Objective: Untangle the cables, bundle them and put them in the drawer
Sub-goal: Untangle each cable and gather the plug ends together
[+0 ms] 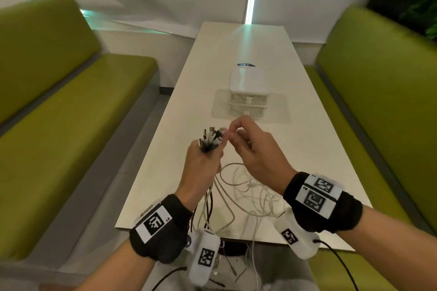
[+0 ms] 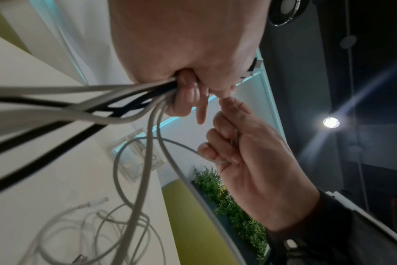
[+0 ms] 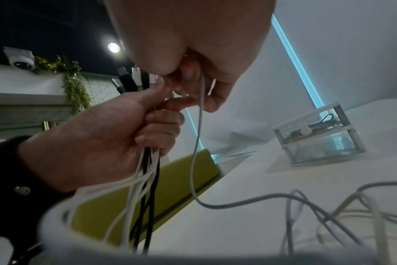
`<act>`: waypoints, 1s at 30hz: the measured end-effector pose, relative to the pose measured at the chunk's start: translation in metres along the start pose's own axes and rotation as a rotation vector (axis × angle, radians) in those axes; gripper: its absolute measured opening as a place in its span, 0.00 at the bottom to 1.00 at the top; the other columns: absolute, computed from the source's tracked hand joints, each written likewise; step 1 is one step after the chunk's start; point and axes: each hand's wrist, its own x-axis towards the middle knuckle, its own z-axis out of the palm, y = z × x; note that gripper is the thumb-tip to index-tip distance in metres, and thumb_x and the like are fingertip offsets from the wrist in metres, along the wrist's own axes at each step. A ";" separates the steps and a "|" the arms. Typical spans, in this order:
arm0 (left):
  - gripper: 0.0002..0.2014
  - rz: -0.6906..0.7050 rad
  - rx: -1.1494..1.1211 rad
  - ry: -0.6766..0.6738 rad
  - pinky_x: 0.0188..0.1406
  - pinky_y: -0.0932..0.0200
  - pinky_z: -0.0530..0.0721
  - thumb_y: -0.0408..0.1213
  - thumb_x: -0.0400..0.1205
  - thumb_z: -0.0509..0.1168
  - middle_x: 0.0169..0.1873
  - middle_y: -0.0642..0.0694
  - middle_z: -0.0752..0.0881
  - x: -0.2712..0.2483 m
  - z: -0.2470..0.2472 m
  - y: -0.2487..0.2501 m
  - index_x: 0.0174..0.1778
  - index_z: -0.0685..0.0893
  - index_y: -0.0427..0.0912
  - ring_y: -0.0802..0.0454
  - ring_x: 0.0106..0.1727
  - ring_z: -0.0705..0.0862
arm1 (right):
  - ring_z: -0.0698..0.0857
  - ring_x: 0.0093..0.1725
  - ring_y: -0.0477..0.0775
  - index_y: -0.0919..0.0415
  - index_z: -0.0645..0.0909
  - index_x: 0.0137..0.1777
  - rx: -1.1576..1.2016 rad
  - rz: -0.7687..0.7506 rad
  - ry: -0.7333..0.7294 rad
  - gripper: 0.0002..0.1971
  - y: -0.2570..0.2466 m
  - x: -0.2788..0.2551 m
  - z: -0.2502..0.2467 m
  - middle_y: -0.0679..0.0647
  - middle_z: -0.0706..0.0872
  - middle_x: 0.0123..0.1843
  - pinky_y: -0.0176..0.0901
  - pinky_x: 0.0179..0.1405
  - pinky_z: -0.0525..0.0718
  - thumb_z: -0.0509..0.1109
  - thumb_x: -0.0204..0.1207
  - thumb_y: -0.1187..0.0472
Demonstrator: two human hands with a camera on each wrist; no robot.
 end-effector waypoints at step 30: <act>0.24 0.330 -0.160 0.026 0.23 0.58 0.70 0.55 0.86 0.54 0.20 0.51 0.63 -0.005 -0.014 0.078 0.25 0.65 0.49 0.50 0.19 0.70 | 0.74 0.24 0.45 0.53 0.83 0.38 -0.250 0.001 -0.306 0.20 0.001 -0.013 -0.031 0.45 0.74 0.21 0.33 0.27 0.68 0.57 0.85 0.44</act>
